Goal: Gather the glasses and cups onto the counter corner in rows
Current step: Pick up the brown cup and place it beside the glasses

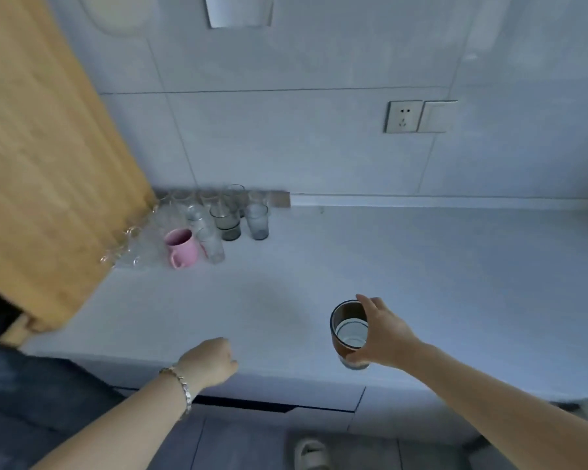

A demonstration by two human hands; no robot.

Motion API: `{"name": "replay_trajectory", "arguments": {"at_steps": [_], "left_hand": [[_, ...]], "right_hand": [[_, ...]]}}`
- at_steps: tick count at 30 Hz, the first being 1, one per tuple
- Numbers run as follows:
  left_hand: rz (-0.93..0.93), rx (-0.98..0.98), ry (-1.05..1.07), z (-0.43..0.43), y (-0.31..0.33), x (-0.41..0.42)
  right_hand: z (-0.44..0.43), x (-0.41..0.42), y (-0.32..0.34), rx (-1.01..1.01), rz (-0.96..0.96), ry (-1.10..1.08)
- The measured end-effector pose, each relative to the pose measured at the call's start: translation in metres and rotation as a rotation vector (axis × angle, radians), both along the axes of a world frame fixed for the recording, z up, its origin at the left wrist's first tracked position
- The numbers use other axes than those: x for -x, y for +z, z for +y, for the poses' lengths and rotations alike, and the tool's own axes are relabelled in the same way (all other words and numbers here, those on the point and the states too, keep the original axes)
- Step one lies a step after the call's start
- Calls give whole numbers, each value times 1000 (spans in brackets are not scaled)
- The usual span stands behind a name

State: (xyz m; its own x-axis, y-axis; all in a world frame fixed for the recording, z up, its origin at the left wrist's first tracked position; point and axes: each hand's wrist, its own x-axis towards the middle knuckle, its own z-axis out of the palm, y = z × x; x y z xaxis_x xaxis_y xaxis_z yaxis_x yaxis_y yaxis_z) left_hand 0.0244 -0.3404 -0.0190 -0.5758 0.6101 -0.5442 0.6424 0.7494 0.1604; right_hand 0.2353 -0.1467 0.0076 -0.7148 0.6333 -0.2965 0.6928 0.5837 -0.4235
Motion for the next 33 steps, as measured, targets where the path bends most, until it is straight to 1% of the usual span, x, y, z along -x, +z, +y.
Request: {"name": "replay_trajectory", "arguments": {"at_steps": [4, 9, 14, 17, 21, 24, 27, 30, 31, 33], "left_hand": [[-6, -10, 86, 2, -5, 57], [-36, -1, 176, 27, -14, 125], [-44, 3, 233, 54, -14, 187], [-50, 1, 235, 65, -17, 217], [-81, 1, 208, 74, -28, 246], [-113, 12, 163, 81, -31, 265], [-130, 10, 91, 84, -37, 282], [-134, 27, -13, 86, -37, 300], [-129, 16, -53, 87, -37, 306], [-133, 5, -116, 91, -35, 314]], "right_hand": [[12, 81, -15, 11, 38, 53], [39, 185, -37, 14, 96, 87], [65, 286, -52, 59, 141, 62], [74, 330, -64, 78, 138, 12], [76, 367, -80, 117, 101, -61], [73, 387, -87, 94, 93, -78], [63, 400, -92, 91, 98, -157], [52, 403, -92, 96, 53, -247], [53, 402, -93, 109, 20, -287], [57, 395, -91, 145, -108, -325]]}}
